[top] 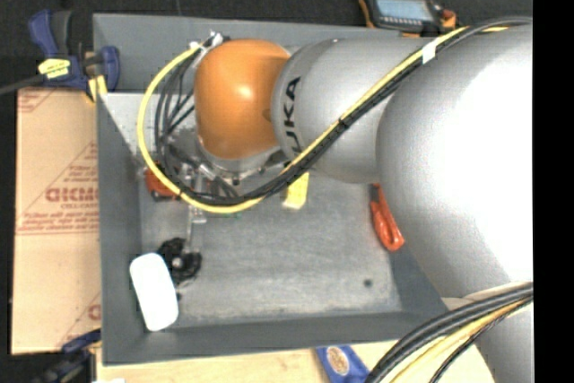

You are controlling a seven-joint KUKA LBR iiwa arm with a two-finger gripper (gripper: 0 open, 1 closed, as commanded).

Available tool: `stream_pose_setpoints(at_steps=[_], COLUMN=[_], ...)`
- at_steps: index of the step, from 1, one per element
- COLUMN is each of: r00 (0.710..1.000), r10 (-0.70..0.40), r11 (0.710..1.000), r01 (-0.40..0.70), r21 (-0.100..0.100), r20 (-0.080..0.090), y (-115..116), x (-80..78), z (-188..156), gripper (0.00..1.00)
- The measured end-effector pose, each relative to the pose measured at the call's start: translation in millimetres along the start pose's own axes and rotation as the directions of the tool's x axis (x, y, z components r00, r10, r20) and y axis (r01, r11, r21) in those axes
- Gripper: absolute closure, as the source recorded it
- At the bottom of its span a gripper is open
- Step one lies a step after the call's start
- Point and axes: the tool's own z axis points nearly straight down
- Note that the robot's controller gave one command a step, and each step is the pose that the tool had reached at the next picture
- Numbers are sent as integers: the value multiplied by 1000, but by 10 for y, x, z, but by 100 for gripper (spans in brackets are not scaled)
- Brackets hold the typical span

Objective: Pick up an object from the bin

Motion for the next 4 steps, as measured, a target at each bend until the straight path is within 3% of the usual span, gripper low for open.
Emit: stream_pose_setpoints(at_steps=[1,2,3,4], r00=[1000,997,986,953], r10=[3,-82,-168,-304], r11=[1000,997,986,953], r01=[-3,82,168,304], r21=[-2,1,1,1], r20=[8,14,4,10], y=[-7,95,236,212], x=[-19,61,222,78], z=[-50,103,306,587], gripper=[0,0,0,100])
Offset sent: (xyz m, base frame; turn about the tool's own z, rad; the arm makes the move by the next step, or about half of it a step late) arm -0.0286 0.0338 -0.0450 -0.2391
